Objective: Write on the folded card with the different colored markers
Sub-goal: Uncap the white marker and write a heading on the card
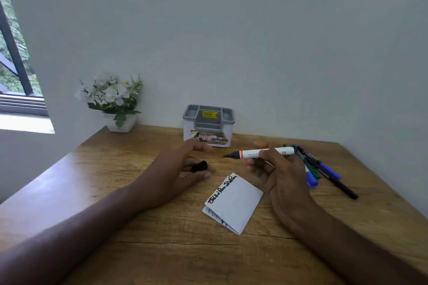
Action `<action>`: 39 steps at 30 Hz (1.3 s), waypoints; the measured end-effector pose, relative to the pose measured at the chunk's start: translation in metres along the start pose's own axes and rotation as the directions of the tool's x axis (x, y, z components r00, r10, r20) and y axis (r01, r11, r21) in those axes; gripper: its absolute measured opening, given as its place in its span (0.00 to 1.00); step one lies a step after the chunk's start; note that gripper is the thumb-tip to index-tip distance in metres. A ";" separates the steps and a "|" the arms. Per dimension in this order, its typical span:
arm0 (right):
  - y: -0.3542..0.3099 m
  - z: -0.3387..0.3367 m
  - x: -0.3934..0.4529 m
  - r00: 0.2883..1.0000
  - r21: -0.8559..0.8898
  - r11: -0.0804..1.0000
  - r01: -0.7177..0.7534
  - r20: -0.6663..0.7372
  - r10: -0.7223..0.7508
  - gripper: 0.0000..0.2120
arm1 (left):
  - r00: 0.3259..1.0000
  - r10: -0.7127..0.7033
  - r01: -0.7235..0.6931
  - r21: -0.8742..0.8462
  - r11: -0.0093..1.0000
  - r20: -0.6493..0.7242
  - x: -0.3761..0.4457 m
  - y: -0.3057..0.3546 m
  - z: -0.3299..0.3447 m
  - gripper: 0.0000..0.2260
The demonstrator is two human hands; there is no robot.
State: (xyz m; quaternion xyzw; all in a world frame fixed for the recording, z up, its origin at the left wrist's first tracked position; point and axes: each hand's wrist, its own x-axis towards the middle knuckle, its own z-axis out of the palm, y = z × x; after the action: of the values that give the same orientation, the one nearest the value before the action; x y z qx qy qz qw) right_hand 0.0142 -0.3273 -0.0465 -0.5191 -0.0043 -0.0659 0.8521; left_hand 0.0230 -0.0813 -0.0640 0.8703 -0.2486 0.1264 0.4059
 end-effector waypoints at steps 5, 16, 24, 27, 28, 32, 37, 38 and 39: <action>0.000 0.001 -0.004 0.999 -0.132 0.990 0.042 0.009 -0.041 0.06 | 0.999 0.017 -0.015 0.059 0.998 -0.047 0.002 0.004 -0.005 0.13; 0.001 0.008 -0.011 0.992 -0.246 0.965 0.088 0.110 -0.062 0.05 | 0.998 0.053 -0.049 0.135 0.990 -0.028 0.001 0.007 -0.003 0.17; 0.003 0.006 -0.015 0.965 -0.452 0.866 0.215 0.233 -0.118 0.05 | 0.983 0.185 -0.176 0.329 0.928 0.005 0.001 0.000 -0.001 0.13; 0.003 0.006 -0.013 0.961 -0.475 0.849 0.232 0.248 -0.124 0.04 | 0.974 0.224 -0.220 0.341 0.914 0.027 0.001 0.003 0.001 0.11; 0.001 0.006 -0.012 0.958 -0.482 0.843 0.241 0.259 -0.126 0.04 | 0.973 0.228 -0.226 0.323 0.919 0.033 0.001 0.007 0.003 0.10; -0.005 0.009 -0.012 0.937 -0.479 0.831 0.283 0.325 -0.132 0.05 | 0.981 0.192 -0.183 0.248 0.951 -0.011 -0.001 0.018 0.007 0.11; -0.004 0.009 -0.013 0.917 -0.493 0.801 0.340 0.361 -0.168 0.07 | 0.979 0.202 -0.200 0.201 0.959 0.010 -0.004 0.023 0.008 0.11; -0.003 0.008 -0.013 0.913 -0.502 0.786 0.360 0.362 -0.186 0.05 | 0.979 0.206 -0.204 0.208 0.957 0.012 -0.004 0.022 0.009 0.09; -0.001 0.008 -0.014 0.905 -0.539 0.744 0.395 0.366 -0.215 0.04 | 0.977 0.212 -0.208 0.220 0.953 0.009 -0.002 0.021 0.010 0.06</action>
State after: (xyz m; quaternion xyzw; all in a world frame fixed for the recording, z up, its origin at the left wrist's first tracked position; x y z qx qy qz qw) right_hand 0.0007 -0.3191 -0.0430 -0.7583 -0.1894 -0.1297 0.6101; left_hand 0.0105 -0.0996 -0.0578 0.8775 -0.3212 0.2018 0.2934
